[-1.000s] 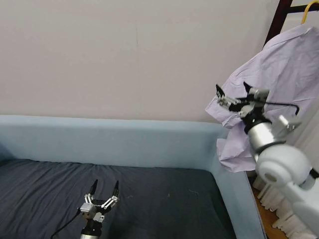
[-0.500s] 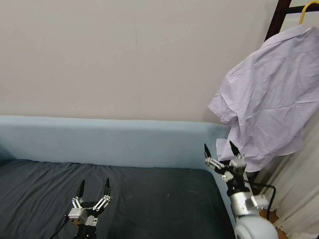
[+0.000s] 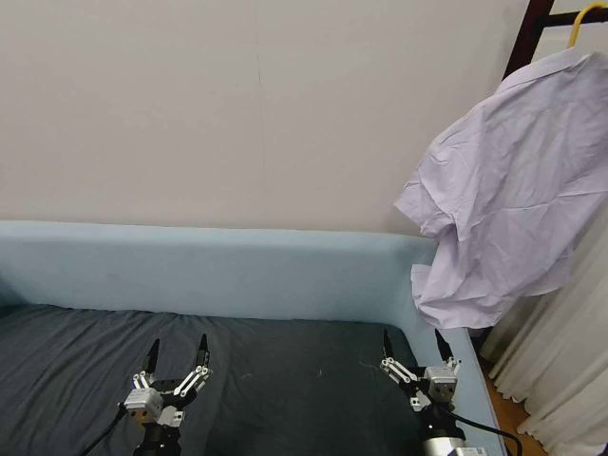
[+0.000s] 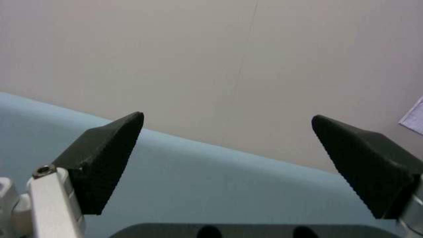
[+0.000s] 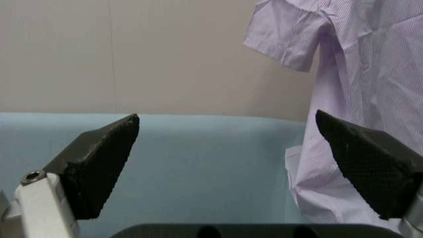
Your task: Pick up the clothes from the sofa and hang them on the clothes hanger.
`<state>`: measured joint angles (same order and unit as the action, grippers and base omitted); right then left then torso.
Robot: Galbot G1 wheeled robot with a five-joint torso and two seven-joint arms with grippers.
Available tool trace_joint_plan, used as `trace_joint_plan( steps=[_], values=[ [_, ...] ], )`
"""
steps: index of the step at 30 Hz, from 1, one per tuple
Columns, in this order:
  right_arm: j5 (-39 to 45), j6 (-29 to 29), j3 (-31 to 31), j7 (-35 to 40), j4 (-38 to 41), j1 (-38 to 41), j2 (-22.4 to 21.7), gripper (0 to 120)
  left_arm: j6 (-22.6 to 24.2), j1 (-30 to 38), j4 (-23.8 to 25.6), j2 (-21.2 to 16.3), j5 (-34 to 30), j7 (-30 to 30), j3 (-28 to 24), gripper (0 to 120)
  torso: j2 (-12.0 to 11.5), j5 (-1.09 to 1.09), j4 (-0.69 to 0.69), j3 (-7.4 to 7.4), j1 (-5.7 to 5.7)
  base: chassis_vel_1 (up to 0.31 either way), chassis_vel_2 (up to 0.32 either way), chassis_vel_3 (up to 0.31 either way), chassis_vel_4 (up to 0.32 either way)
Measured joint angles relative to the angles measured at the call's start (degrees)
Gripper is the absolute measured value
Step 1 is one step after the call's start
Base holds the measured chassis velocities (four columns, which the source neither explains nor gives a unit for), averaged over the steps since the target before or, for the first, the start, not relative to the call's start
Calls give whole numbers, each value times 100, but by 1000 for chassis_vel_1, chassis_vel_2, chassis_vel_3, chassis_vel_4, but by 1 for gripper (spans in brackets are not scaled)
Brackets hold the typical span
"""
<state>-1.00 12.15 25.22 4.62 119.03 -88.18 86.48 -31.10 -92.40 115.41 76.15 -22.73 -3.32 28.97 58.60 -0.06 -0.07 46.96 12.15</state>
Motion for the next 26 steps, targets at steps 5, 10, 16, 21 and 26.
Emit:
trace_joint_plan(
  steps=[5, 10, 16, 21, 26],
  values=[
    [24, 0, -12, 5, 0, 23, -18, 100, 0, 5, 0, -2, -2, 2, 0, 100, 0, 1, 0, 0, 0, 0, 0, 0, 0],
    [37, -2, -17, 10, 0, 35, -28, 100, -1, 7, -5, -3, -3, 6, -1, 100, 0, 1, 0, 0, 0, 0, 0, 0, 0],
    [51, -9, -23, 18, 0, 48, -38, 100, -4, 9, -15, -4, -6, 10, -3, 100, 0, 1, 0, 0, 0, 0, 0, 0, 0],
    [57, -13, -25, 21, 0, 52, -43, 100, -6, 11, -19, -4, -7, 12, -4, 100, -1, 2, 0, 0, 0, 0, 0, 0, 0],
    [61, -17, -27, 23, -1, 56, -47, 100, -8, 13, -22, -4, -7, 14, -5, 100, -1, 2, 0, 0, 0, 0, 0, 0, 0]
  ],
)
